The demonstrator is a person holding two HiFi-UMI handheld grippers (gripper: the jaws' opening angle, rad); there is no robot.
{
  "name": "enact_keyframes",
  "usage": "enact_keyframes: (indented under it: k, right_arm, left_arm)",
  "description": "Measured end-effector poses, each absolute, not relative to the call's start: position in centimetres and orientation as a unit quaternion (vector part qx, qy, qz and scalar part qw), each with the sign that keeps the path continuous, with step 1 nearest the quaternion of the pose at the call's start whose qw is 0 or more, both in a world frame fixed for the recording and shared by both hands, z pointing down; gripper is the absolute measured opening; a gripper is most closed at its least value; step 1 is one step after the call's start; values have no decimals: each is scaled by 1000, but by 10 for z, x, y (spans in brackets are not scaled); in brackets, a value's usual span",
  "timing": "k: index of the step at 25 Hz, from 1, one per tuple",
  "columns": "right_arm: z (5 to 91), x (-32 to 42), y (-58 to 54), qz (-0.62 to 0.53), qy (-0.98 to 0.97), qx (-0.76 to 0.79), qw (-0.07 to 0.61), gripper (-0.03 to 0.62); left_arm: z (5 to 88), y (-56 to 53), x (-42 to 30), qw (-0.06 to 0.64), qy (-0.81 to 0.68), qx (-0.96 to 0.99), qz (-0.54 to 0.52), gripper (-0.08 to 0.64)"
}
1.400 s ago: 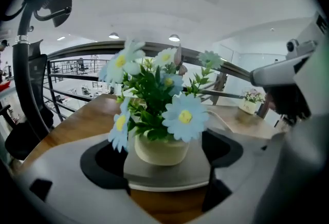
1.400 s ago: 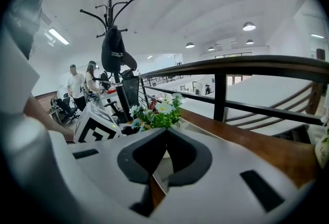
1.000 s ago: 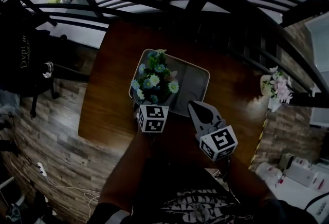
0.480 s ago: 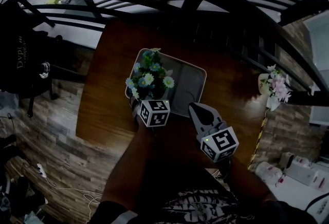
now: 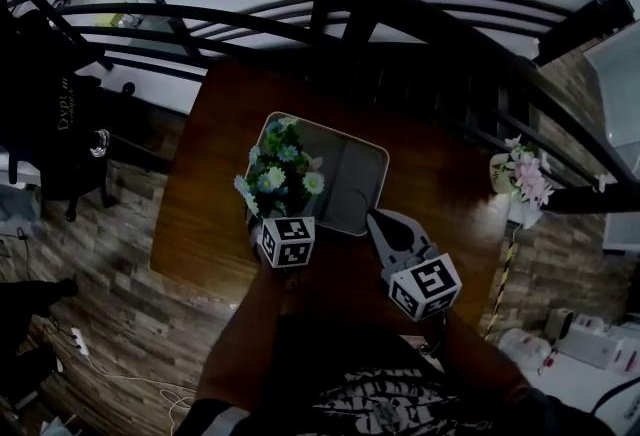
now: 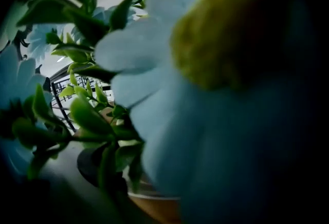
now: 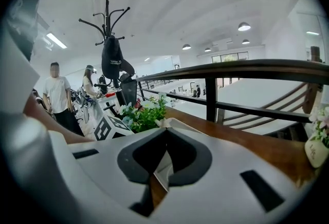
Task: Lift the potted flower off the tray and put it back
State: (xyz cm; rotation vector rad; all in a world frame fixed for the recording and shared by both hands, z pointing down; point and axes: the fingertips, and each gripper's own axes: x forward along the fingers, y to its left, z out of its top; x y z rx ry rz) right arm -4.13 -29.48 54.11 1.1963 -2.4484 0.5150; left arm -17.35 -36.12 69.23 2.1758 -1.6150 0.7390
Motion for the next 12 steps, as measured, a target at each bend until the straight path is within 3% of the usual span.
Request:
enact_keyframes:
  k: [12]
  right_arm:
    - [515,-26,-280,167,-885,407,154,-2]
  left_arm:
    - [672,-289,-178,184,-581,741,283,525]
